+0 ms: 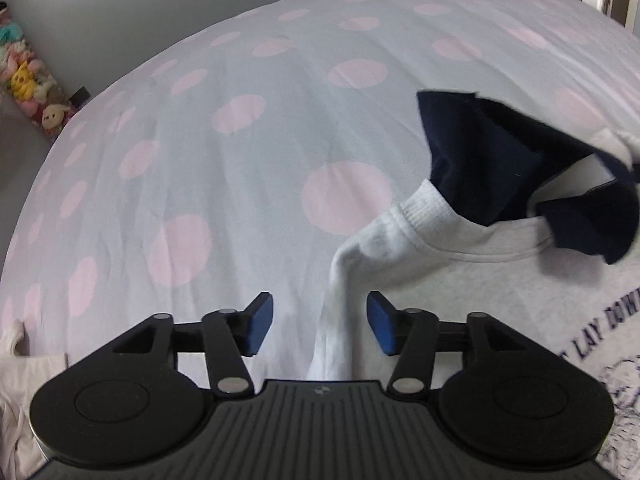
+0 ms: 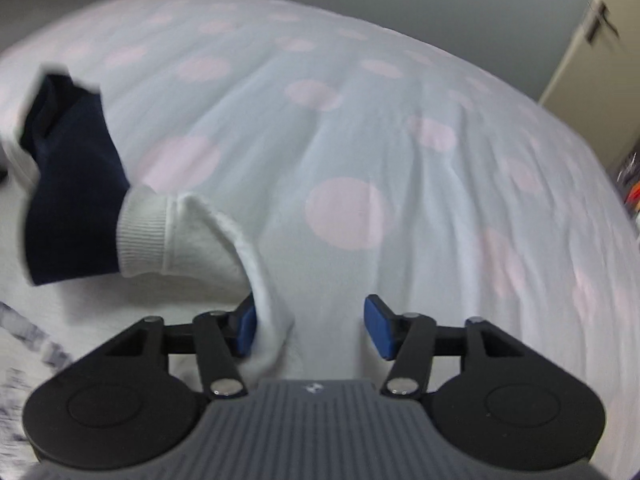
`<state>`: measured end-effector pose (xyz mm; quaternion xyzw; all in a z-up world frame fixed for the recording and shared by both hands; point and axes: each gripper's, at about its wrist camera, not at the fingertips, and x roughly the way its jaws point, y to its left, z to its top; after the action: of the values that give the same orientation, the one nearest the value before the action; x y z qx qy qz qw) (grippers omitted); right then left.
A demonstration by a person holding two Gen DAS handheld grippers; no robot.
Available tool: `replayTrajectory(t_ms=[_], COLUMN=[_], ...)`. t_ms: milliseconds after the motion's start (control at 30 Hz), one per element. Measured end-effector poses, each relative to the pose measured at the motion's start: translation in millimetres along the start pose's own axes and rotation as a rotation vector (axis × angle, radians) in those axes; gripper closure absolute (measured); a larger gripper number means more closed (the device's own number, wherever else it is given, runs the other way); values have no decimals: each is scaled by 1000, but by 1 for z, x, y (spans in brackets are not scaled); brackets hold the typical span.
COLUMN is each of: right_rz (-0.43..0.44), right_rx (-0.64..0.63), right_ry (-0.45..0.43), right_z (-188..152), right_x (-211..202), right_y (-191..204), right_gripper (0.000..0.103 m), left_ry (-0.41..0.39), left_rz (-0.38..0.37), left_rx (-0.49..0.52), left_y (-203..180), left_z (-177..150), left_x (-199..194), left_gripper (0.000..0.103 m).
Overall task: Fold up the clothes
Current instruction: 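Lay the sweatshirt flat print side up and open both grippers, then grasp one sleeve cuff with the right gripper while the left gripper grasps the other sleeve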
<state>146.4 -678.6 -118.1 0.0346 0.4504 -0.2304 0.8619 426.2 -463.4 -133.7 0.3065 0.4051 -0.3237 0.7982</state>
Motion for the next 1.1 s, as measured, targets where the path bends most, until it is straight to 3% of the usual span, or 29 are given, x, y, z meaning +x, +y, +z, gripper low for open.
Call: replayTrajectory(t_ms=[267,467,600,700,867,933,1100], right_rz=[45,109,125,111,78,85,106], right_rx=[54,51,90,119,166,156,123], right_ry=[-15,-15,22,39,57,65,92], right_z=[-38,-128,-189,-224,-279,-293,-315], right_x=[-74,-157,-194,-222,-268,-280,-290], right_y=[-5,15,28,40,60,71,105], right_gripper=[44,44,44,44,42,37,37], left_ry=[-13,19,56,91,103,98,99], left_rz=[-48,-61,-78,-114,-95,-106,-87], left_rx=[-38,-52,-147,-262,-353,-399,-442], left_y=[17,25,35,43,38,35,20], left_z=[-50,-142,-212,-258,-314,-335,-367], left_x=[-89,-151,-186,-204,-225,-234,-241], left_gripper=[48,46,46,46,46,46,46])
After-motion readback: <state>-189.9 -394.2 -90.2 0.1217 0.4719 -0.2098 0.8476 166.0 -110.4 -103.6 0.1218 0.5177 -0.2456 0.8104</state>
